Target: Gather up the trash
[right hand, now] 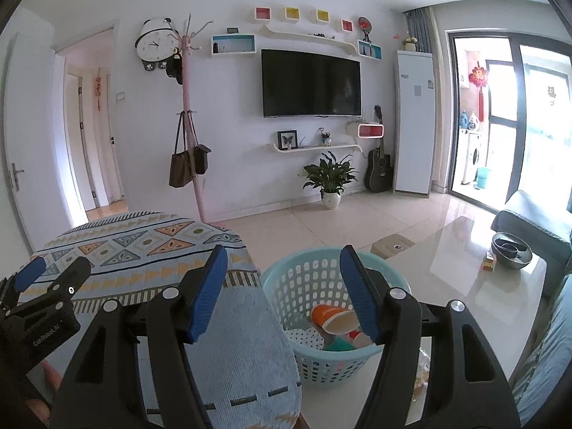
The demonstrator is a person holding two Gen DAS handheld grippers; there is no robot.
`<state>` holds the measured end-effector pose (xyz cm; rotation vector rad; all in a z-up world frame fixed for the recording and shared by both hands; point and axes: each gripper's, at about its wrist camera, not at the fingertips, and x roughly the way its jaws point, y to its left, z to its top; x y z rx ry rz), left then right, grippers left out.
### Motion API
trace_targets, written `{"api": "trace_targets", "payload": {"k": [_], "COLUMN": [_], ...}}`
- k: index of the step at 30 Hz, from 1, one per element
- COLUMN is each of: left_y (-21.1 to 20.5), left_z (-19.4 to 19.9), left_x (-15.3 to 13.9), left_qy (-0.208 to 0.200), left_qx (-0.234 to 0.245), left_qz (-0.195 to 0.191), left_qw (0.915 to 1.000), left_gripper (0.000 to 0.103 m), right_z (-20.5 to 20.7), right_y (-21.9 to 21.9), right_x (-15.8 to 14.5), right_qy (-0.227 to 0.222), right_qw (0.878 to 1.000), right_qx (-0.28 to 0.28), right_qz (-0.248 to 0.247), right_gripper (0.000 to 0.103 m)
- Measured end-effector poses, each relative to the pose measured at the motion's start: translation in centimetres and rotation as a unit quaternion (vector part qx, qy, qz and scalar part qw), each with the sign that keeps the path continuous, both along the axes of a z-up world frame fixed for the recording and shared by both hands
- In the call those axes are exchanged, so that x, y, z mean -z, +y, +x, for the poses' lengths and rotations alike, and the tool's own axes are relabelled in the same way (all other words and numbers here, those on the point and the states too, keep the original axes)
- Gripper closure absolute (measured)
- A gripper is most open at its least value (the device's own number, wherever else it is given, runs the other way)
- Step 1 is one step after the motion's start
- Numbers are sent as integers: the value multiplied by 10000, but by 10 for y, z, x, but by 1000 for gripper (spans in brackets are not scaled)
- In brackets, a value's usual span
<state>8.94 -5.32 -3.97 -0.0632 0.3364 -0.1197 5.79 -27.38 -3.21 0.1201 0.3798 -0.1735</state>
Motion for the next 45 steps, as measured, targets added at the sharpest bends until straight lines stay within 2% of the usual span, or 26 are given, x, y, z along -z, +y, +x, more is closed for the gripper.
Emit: {"api": "trace_targets", "payload": {"k": [9,45], "left_y": [-2,-4], "left_z": [-1,-1], "left_x": [2,5], "left_qy": [-8,53], "left_qx": [3,-8], "left_qz": [12,-10], "left_qw": [10000,10000], "left_gripper": [8,8], "right_z": [0,4], "right_y": [4,0], "right_x": [4,12], "right_qy": [-19,88], "right_qw": [9999,9999], "right_qx": [-14,-94], "right_qz": [-132,18], "right_gripper": [41,41]}}
